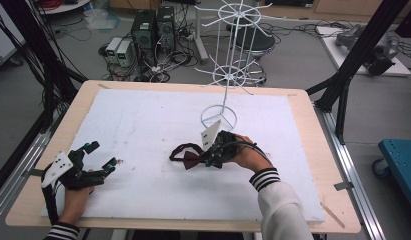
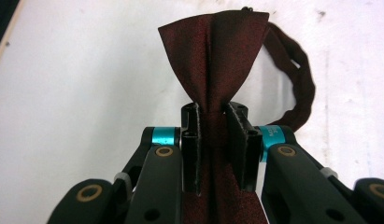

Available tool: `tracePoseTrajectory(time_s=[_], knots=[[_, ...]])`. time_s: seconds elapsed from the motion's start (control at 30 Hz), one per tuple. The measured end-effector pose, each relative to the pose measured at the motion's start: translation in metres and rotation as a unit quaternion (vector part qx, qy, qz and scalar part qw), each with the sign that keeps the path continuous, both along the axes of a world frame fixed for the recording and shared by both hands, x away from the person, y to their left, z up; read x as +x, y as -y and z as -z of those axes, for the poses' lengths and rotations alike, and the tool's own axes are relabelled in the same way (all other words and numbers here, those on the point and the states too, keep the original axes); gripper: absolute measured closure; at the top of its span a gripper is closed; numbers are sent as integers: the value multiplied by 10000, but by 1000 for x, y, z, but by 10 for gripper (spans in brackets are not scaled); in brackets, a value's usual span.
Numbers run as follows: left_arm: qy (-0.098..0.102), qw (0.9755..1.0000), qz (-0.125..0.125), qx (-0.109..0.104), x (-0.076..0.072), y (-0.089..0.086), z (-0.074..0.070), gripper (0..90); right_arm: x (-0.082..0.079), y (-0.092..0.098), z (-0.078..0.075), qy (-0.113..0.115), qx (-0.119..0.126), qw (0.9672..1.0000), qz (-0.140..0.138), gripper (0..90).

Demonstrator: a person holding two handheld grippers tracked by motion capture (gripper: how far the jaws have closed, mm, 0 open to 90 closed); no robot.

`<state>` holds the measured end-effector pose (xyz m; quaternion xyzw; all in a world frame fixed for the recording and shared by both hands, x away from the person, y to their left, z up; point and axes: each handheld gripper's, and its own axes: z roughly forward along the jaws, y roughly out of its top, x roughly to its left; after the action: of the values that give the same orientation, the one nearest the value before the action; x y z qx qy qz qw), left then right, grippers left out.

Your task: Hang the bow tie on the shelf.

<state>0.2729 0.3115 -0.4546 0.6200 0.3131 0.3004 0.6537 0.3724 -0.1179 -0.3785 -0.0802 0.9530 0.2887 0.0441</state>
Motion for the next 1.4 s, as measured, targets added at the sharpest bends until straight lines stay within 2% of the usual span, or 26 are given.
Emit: tracePoseTrajectory(time_s=[0.23, 0.27, 0.4, 0.57, 0.73, 0.9, 0.93, 0.97, 1.0, 1.1, 1.13, 1.17, 1.3, 1.37, 1.4], knots=[[8, 10000, -5, 9, 0, 0, 0, 98, -2, 5, -7, 9, 337, 9993, 186, 768], [6, 10000, -3, 12, 0, 0, 0, 98, -2, 8, -9, 18, 526, 9982, 305, 768], [7, 10000, -5, 20, 0, 0, 0, 98, -4, 15, -16, 96, 655, 9968, 444, 767], [10, 10000, -10, 20, 0, 0, 0, 98, -5, 24, -25, 159, 1044, 9918, 716, 767], [10, 10000, -8, 23, 0, 0, 0, 98, -7, 28, -31, 244, 1183, 9894, 811, 767], [14, 10000, -7, 21, 0, 0, 0, 98, -11, 37, -39, 385, 1394, 9840, 1035, 767], [14, 10000, -7, 21, 0, 0, 0, 98, -11, 37, -39, 385, 1394, 9840, 1035, 767], [19, 10000, -7, 20, 0, 1, 0, 98, -11, 40, -42, 369, 1545, 9801, 1192, 766], [19, 10000, -7, 20, 0, 1, 0, 98, -11, 43, -43, 380, 1630, 9779, 1254, 767], [14, 10000, -7, 20, 0, 1, 0, 98, -12, 48, -48, 422, 1781, 9738, 1348, 766], [14, 10000, -7, 20, 0, 1, 0, 98, -12, 48, -48, 422, 1781, 9738, 1348, 766], [18, 10000, -8, 17, 0, 1, 0, 98, -13, 52, -50, 445, 1891, 9706, 1418, 766], [18, 10000, -8, 20, 0, 1, 0, 98, -14, 58, -55, 525, 2086, 9645, 1535, 767], [21, 10000, -9, 21, 0, 1, 0, 98, -14, 61, -58, 544, 2217, 9602, 1610, 766], [19, 10000, -9, 24, 0, 1, 0, 98, -14, 61, -58, 544, 2217, 9602, 1610, 766]])
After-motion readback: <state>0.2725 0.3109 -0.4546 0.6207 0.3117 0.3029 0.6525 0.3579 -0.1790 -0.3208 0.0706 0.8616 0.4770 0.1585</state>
